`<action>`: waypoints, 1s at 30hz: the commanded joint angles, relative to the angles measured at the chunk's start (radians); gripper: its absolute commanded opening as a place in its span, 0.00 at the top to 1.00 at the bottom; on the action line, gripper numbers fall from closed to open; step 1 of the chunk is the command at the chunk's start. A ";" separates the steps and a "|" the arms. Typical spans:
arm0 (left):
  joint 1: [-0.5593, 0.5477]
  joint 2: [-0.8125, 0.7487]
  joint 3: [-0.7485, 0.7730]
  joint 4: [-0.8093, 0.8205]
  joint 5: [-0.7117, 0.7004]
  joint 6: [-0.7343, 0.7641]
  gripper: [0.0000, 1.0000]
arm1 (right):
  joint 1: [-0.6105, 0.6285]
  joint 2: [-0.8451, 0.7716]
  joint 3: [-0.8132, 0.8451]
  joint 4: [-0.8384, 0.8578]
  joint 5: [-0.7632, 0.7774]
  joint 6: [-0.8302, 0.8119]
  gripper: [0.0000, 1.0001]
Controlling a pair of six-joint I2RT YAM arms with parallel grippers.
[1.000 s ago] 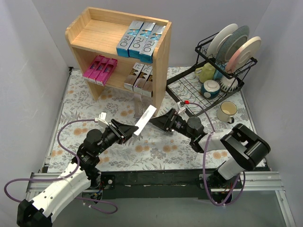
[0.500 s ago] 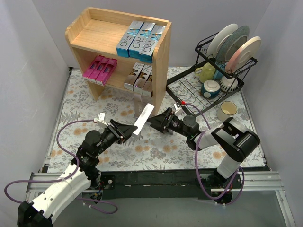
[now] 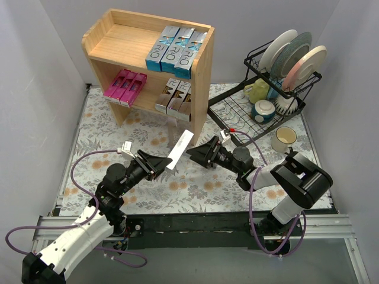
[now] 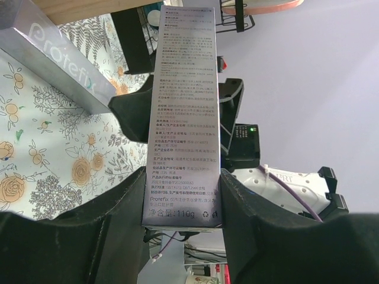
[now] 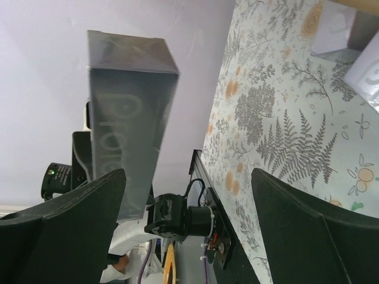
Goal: Place and organize the toothpastes onto the shelf
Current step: Pick up the toothpaste from the center of the board.
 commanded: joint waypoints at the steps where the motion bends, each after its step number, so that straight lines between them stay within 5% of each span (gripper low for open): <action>1: -0.003 0.008 0.025 0.033 0.005 0.014 0.64 | -0.006 -0.043 0.003 0.533 0.003 -0.019 0.05; 30: -0.003 0.049 0.008 0.108 0.053 -0.003 0.66 | -0.037 -0.050 0.065 0.601 -0.030 0.003 0.06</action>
